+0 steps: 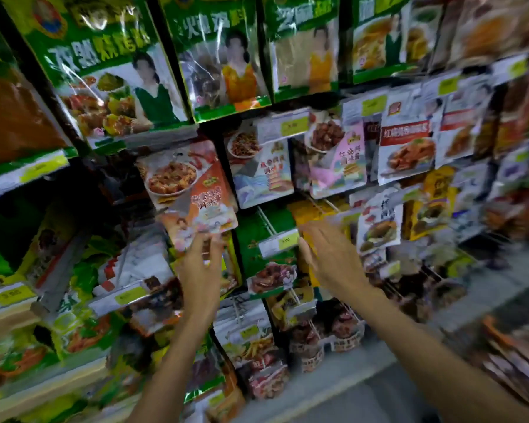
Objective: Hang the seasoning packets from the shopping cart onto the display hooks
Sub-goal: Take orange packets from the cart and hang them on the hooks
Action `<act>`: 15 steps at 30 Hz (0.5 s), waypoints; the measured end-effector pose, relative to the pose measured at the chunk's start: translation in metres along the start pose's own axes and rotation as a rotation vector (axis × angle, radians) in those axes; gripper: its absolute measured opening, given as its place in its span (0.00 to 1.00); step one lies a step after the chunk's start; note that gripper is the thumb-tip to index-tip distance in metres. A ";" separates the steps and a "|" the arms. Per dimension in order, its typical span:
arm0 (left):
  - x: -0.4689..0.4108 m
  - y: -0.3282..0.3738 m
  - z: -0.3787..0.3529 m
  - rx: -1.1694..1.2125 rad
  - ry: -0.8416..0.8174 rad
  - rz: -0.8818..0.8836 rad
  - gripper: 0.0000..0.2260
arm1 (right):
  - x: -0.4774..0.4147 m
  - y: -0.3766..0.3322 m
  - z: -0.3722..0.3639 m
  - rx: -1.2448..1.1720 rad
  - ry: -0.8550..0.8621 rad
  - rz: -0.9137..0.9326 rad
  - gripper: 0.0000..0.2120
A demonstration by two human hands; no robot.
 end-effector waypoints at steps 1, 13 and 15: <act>0.016 0.002 -0.017 0.051 -0.088 0.003 0.07 | 0.027 0.004 -0.004 -0.036 -0.058 -0.061 0.20; 0.190 -0.002 -0.220 0.348 -0.816 0.235 0.09 | 0.341 0.024 0.023 -0.491 -0.096 -1.137 0.06; 0.207 -0.001 -0.251 0.325 -0.937 0.227 0.09 | 0.364 0.031 0.033 -0.514 -0.040 -1.224 0.06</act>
Point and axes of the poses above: each hand's wrist, its own x-axis away from the middle knuckle, its own z-axis out of the back of the hand, y = z × x, the point moved 3 cm from there along -x, towards the middle knuckle, and after that the axes turned 14 degrees about -y, right-handed, at the moved point
